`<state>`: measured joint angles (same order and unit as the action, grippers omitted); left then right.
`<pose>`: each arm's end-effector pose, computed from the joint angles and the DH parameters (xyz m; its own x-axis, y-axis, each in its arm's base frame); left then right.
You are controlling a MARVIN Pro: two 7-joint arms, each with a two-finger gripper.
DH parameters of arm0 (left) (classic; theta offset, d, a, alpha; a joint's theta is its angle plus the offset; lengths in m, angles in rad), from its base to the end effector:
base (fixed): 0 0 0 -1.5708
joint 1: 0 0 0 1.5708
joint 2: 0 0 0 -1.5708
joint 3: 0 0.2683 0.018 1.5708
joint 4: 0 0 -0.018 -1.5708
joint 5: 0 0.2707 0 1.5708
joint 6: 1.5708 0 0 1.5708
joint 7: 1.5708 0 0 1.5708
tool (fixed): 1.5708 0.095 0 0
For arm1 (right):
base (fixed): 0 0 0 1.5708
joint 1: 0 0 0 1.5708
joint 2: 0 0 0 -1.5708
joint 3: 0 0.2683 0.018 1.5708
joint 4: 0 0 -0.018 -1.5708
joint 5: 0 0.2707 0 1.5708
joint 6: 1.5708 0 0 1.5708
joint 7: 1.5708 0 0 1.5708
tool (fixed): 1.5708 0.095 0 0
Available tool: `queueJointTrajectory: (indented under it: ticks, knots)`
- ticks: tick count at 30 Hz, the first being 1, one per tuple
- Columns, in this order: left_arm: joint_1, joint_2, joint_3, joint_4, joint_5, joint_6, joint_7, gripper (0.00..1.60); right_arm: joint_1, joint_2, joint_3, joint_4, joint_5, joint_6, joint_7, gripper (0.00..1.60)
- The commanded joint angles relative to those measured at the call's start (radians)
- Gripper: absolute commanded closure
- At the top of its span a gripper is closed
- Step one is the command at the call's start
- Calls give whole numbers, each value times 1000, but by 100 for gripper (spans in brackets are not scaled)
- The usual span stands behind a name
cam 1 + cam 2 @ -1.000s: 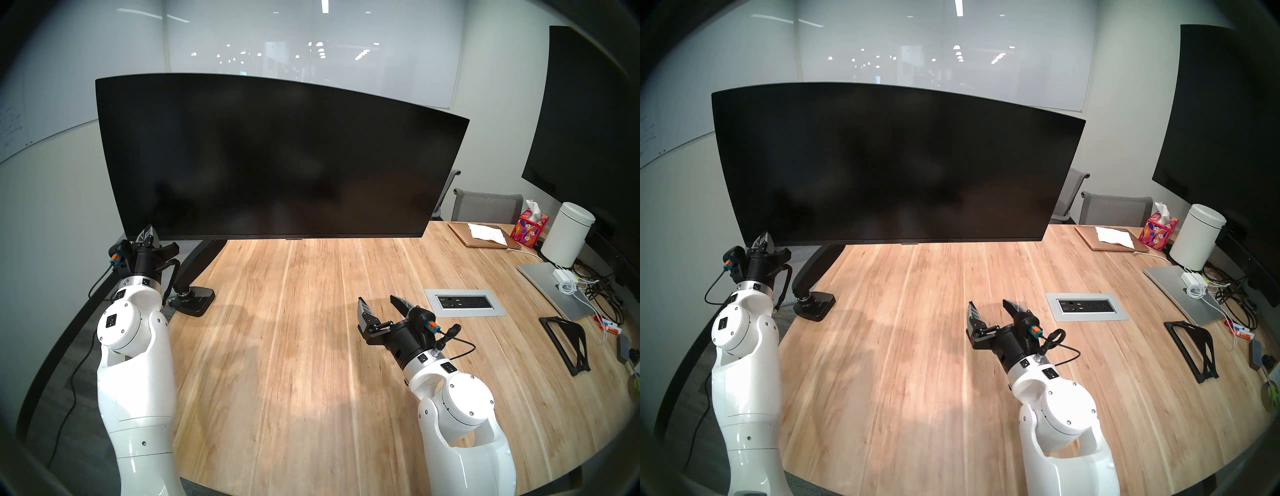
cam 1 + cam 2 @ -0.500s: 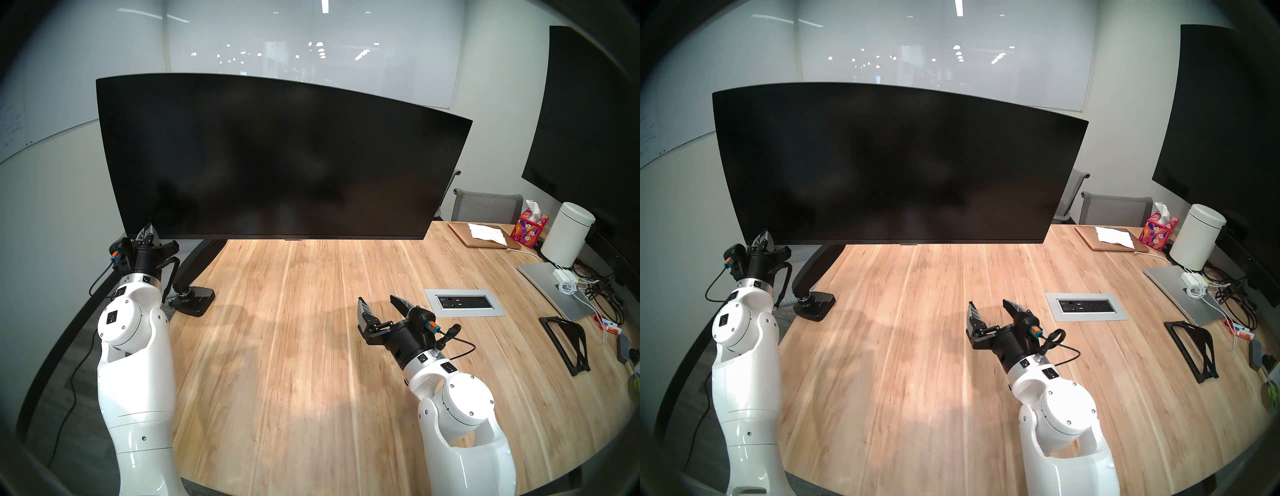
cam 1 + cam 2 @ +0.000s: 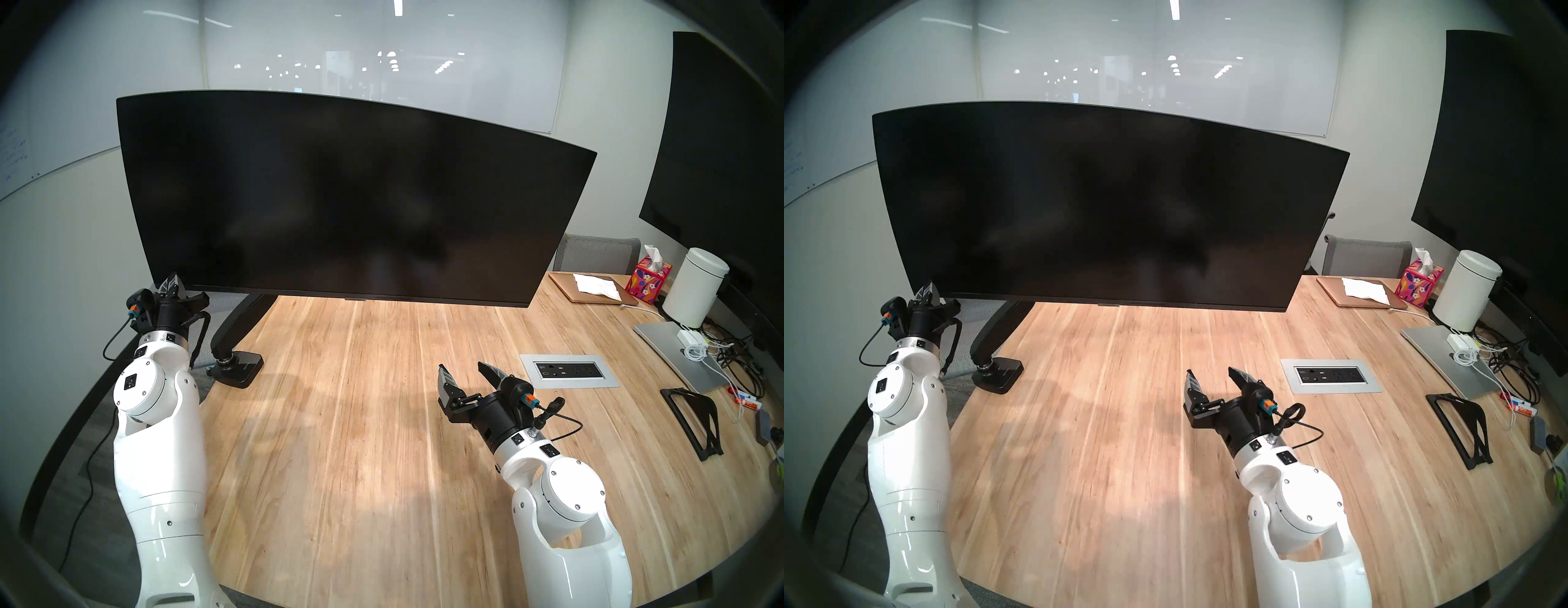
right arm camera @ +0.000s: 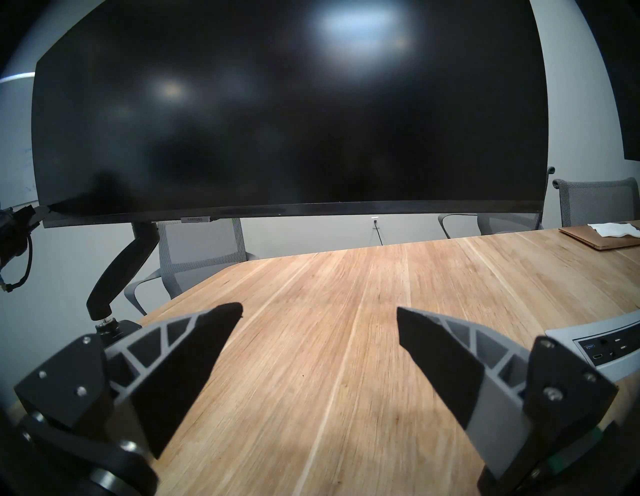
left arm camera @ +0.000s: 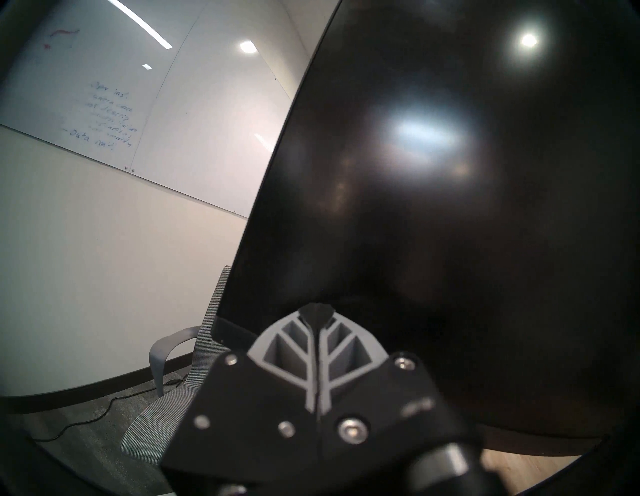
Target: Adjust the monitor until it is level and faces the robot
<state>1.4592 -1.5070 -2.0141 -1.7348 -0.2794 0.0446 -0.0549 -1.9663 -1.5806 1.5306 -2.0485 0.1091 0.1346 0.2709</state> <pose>0.3698 0.1725 -0.1784 -0.3262 0.1392 0.9350 0.2966 -0.9241 0.2411 0.2746 0.0420 -0.2513 0.0566 -0.1304 0.9898 0.3074 -0.9410 -0.1416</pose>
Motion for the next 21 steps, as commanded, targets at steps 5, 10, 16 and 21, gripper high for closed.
queueJointTrajectory:
  ticks: [5, 10, 16, 21]
  knots:
    - [-61, 33, 3, 12, 5, 9, -5, 160, 3, 0, 0, -19, 1, -3, 1, 0]
    - [-82, 42, 3, 24, 6, 16, -2, 160, 3, 0, 0, -19, 1, -3, 1, 0]
    - [-103, 56, 4, 40, 14, 20, -2, 160, 3, 0, 0, -19, 1, -3, 1, 0]
    - [-118, 61, 3, 53, 15, 24, -3, 160, 3, 0, 0, -19, 1, -3, 1, 0]
